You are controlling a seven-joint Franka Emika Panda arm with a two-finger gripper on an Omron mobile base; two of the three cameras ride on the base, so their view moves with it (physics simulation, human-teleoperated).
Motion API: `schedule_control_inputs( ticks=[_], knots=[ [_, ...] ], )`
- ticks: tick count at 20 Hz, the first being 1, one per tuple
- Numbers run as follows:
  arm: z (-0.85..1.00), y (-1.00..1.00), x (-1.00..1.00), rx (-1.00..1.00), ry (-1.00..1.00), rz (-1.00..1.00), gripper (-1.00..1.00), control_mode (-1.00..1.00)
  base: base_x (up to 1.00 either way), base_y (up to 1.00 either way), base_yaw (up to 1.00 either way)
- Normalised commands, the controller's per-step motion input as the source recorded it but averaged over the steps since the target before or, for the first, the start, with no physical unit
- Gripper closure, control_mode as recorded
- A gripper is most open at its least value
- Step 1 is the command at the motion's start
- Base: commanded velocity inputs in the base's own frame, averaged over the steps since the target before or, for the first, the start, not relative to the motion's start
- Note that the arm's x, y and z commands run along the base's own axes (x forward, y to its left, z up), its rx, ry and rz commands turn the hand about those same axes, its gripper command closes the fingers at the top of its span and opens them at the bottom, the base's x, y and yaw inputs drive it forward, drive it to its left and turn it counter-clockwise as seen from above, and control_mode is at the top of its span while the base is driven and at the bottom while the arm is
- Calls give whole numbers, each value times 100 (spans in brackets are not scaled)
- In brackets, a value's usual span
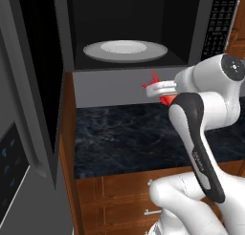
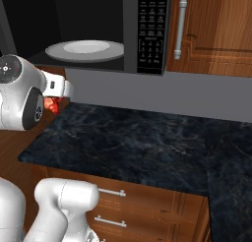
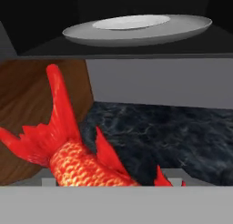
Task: Transport the fish from the fridge to the microwave and turn on the microwave.
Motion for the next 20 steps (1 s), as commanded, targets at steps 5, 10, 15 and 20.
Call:
schedule_control_inputs(
  ticks=[5,10,15,20],
  knots=[
    [49,0,11,0,-1,17,100,-100,0,0,0],
    [37,0,18,-1,-3,13,100,-100,0,0,0],
    [22,1,32,-1,-13,8,100,-100,0,0,0],
    [19,3,37,-5,-14,1,100,-100,0,0,0]
  ],
)
